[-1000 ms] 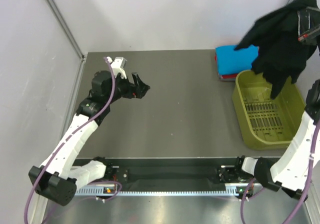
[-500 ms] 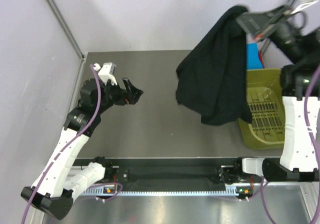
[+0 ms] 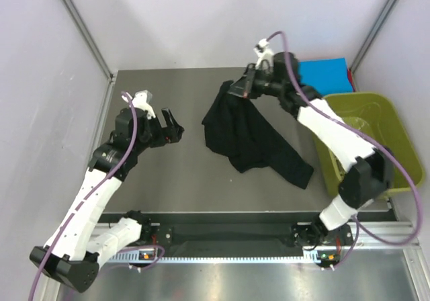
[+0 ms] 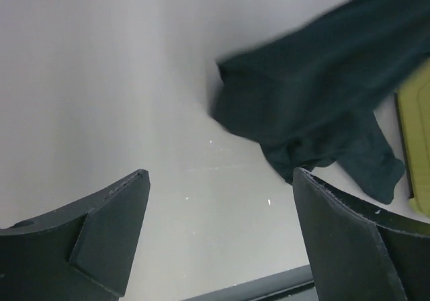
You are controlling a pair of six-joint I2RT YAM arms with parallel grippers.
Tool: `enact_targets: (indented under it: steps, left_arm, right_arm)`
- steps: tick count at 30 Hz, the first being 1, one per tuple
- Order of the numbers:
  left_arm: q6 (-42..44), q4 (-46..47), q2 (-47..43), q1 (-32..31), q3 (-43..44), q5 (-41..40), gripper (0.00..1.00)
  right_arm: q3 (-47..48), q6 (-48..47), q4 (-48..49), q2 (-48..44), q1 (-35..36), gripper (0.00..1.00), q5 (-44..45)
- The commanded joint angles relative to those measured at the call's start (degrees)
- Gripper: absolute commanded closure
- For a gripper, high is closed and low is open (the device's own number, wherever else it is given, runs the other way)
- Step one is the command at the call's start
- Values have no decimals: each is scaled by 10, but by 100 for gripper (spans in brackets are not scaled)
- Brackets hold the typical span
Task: Fold and stack the t-shirts
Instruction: Move the tshirt to the center of the board
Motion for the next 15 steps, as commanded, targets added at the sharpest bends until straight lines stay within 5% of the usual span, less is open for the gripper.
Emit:
enact_targets:
  steps: [1,6,10,15]
  left_arm:
    - [-20,7,11,0,-14,23,9]
    - [-47,73,28,0,-65,117,11]
    - [-71,120,76,0,-95,168,11]
    - [-84,162,172,0,-97,154,12]
  right_arm:
    - [52,-30,48,58,30,98,14]
    - [164,-61,-66,153,46,62,30]
    - [180,-90,-194,123,27,51,138]
    - [31,-81,-208,-28,-21,45,213]
